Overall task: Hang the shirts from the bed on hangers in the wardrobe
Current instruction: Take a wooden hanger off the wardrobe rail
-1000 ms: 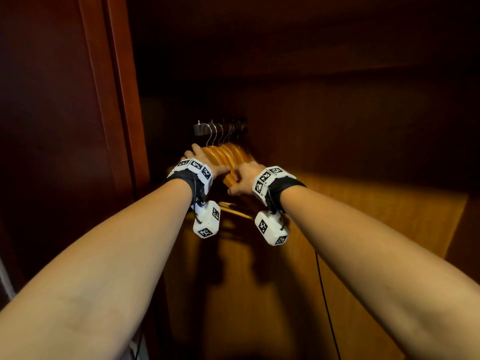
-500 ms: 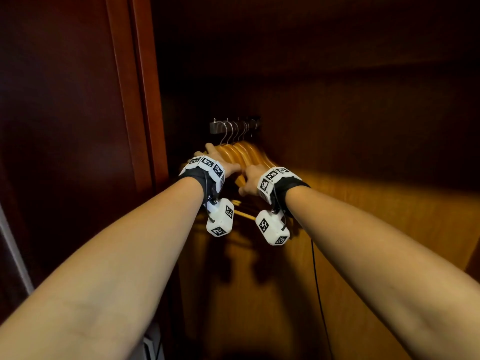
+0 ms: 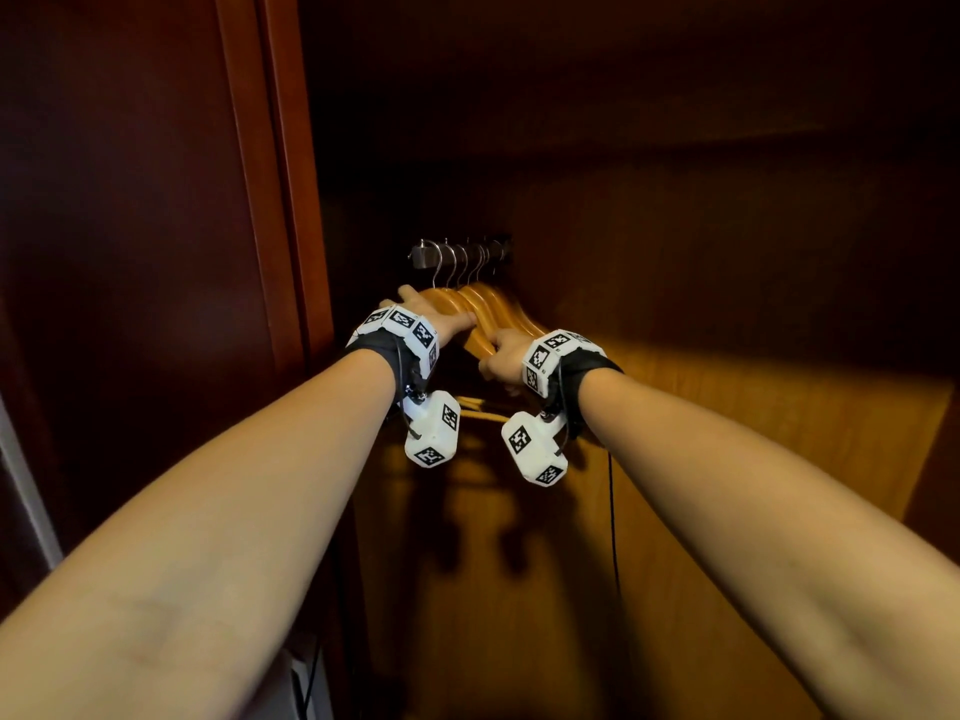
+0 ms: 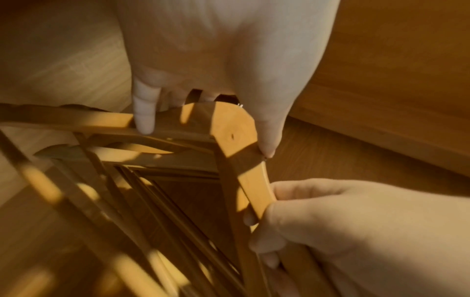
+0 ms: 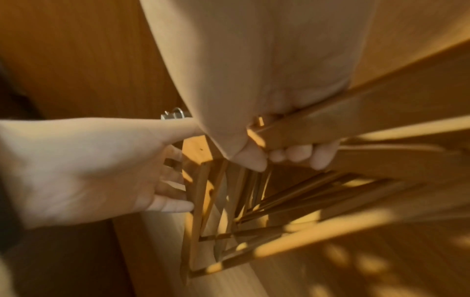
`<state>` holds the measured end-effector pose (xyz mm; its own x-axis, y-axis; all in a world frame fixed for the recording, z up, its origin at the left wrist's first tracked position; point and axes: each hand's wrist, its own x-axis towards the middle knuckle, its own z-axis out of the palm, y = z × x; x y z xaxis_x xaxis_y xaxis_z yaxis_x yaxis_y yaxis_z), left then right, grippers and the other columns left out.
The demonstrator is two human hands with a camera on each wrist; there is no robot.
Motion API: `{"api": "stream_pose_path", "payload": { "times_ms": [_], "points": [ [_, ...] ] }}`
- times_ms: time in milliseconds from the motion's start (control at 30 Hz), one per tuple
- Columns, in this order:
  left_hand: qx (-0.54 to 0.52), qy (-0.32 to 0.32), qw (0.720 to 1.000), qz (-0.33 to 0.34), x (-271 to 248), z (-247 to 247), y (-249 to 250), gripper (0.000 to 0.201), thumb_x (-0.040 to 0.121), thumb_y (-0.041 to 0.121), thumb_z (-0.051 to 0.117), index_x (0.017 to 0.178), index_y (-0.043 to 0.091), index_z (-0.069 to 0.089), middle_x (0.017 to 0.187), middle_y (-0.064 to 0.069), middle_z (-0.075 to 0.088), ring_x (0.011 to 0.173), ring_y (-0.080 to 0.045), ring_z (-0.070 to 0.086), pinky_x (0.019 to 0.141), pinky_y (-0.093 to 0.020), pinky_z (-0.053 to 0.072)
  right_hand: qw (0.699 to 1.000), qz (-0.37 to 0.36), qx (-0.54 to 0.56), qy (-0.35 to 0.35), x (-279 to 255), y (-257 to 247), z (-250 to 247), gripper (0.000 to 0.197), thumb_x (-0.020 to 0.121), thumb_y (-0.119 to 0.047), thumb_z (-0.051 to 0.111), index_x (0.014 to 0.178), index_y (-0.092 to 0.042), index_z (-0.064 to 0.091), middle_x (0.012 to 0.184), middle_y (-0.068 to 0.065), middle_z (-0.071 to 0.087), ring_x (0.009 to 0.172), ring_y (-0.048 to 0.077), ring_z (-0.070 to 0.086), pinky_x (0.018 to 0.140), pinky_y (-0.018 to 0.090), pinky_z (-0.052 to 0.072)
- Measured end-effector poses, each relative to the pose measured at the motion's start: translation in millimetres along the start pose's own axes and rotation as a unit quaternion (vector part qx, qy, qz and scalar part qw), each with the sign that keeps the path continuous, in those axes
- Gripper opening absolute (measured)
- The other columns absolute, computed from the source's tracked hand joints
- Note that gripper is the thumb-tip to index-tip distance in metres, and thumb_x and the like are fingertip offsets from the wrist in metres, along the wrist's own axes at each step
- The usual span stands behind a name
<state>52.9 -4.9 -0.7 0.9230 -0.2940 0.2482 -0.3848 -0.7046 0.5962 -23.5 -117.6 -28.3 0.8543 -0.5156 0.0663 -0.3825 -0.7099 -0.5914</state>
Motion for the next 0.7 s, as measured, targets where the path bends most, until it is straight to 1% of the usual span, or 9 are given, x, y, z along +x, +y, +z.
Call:
{"api": "stream_pose_path", "payload": {
  "times_ms": [100,167,233,300,367,433,533,600,700],
  "points": [
    [-0.031,0.011,0.999,0.019,-7.5,-5.4,3.8,0.104,0.077,0.068,0.065,0.152,0.013,0.019,0.153,-0.02,0.028,0.137,-0.043,0.033,0.106,-0.054,0.035,1.0,-0.002,-0.011,0.025,-7.3,-1.7,-5.2,0.051,0.086,-0.026,0.066,0.134,-0.018,0.051,0.115,0.015,0.066,0.101,0.034,0.067,0.089,0.049,0.057],
    [-0.048,0.013,0.998,0.03,-12.7,-9.0,6.0,0.103,0.078,0.068,0.064,0.153,0.013,0.019,0.154,-0.02,0.026,0.138,-0.044,0.031,0.107,-0.055,0.033,0.998,-0.006,-0.016,0.054,-13.2,-1.5,-10.6,0.05,0.083,-0.032,0.067,0.13,-0.02,0.055,0.114,0.01,0.065,0.103,0.034,0.066,0.09,0.048,0.057],
    [-0.052,0.006,0.998,0.04,-17.5,-13.3,5.9,0.102,0.079,0.07,0.061,0.153,0.014,0.021,0.154,-0.019,0.027,0.138,-0.044,0.032,0.108,-0.056,0.033,0.996,-0.013,-0.027,0.088,-22.7,-0.4,-16.7,0.038,0.085,-0.032,0.066,0.121,-0.018,0.061,0.109,0.008,0.066,0.098,0.031,0.066,0.088,0.043,0.056],
    [-0.051,0.001,0.997,0.054,-21.8,-17.1,4.1,0.099,0.079,0.072,0.058,0.152,0.013,0.025,0.152,-0.018,0.031,0.136,-0.042,0.035,0.107,-0.054,0.034,0.991,-0.016,-0.044,0.126,-32.9,3.9,-22.5,0.023,0.086,-0.033,0.066,0.105,-0.02,0.066,0.099,0.006,0.068,0.087,0.027,0.067,0.08,0.037,0.056],
    [-0.061,0.006,0.995,0.075,-26.2,-18.1,1.0,0.095,0.079,0.072,0.058,0.148,0.013,0.032,0.147,-0.017,0.038,0.132,-0.039,0.04,0.107,-0.053,0.036,0.984,-0.012,-0.073,0.162,-42.3,9.9,-27.1,0.019,0.083,-0.038,0.065,0.095,-0.023,0.065,0.091,0.003,0.068,0.08,0.025,0.065,0.071,0.032,0.052],
    [-0.092,0.014,0.99,0.107,-33.7,-16.0,-3.0,0.086,0.079,0.068,0.061,0.143,0.015,0.037,0.14,-0.014,0.045,0.127,-0.036,0.045,0.105,-0.052,0.039,0.978,-0.017,-0.096,0.183,-53.4,15.3,-31.0,0.02,0.082,-0.04,0.065,0.095,-0.025,0.064,0.089,0.001,0.066,0.08,0.024,0.063,0.07,0.031,0.048],
    [-0.103,0.02,0.983,0.15,-48.2,-10.8,-9.1,0.077,0.082,0.053,0.07,0.141,0.017,0.037,0.134,-0.012,0.049,0.12,-0.032,0.05,0.1,-0.047,0.044,0.972,-0.026,-0.109,0.208,-72.5,23.0,-36.9,0.022,0.083,-0.043,0.064,0.099,-0.029,0.064,0.091,-0.001,0.065,0.084,0.025,0.062,0.072,0.032,0.046],
    [-0.087,0.016,0.983,0.163,-56.1,-8.2,-11.1,0.076,0.083,0.044,0.072,0.143,0.016,0.035,0.135,-0.011,0.049,0.12,-0.031,0.051,0.097,-0.043,0.044,0.971,-0.025,-0.108,0.214,-84.8,28.3,-39.1,0.023,0.081,-0.044,0.063,0.099,-0.03,0.065,0.089,-0.002,0.065,0.082,0.025,0.063,0.068,0.031,0.046],
    [-0.085,0.013,0.981,0.174,-65.7,-5.2,-12.4,0.07,0.085,0.036,0.07,0.143,0.016,0.036,0.132,-0.009,0.052,0.117,-0.029,0.052,0.09,-0.037,0.042,0.971,-0.023,-0.108,0.213,-101.7,33.4,-43.7,0.019,0.08,-0.042,0.063,0.094,-0.03,0.065,0.084,-0.003,0.065,0.077,0.024,0.064,0.063,0.031,0.047]
  ]
}}
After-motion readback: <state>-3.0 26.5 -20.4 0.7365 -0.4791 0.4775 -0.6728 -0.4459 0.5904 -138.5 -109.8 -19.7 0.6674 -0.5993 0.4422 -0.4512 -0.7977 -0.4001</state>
